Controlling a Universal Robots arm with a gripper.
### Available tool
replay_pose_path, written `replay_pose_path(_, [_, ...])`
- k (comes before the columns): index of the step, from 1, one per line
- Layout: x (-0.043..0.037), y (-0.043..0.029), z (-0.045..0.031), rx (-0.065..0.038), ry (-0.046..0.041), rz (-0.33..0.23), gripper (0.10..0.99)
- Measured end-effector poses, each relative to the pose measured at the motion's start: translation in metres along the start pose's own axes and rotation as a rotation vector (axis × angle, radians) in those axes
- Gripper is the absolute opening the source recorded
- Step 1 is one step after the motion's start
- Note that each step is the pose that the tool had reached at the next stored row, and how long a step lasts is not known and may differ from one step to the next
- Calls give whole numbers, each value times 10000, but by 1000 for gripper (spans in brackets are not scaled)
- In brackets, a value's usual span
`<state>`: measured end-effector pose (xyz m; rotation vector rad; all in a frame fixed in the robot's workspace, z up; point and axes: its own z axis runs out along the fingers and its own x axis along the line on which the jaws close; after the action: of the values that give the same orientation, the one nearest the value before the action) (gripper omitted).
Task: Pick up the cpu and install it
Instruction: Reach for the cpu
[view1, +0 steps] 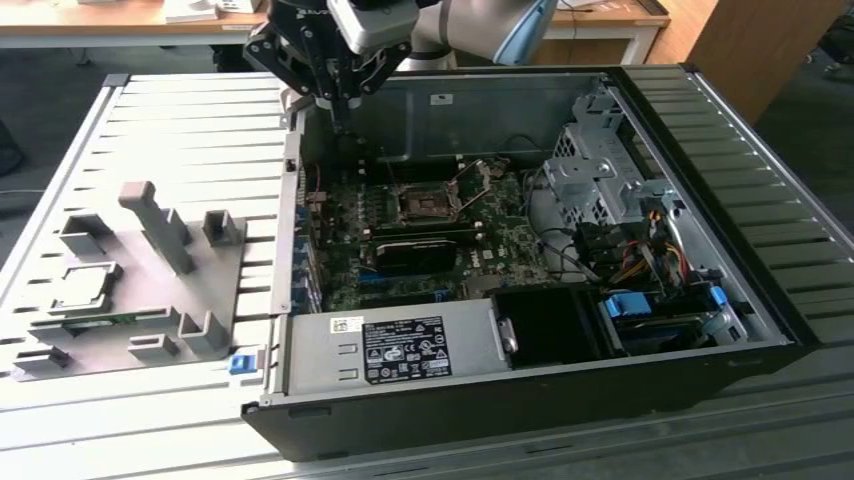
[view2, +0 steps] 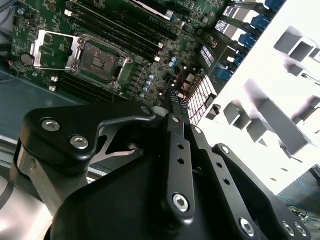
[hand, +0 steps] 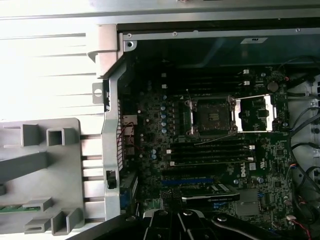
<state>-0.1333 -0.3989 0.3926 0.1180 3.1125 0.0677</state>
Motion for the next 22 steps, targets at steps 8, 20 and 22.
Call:
replay_pose_path(8, [19,-1,1,1,1,0,106])
replay_pose_path(20, [41,-3,4,0,0,0,106])
replay_pose_path(22, [47,-4,6,1,1,0,106])
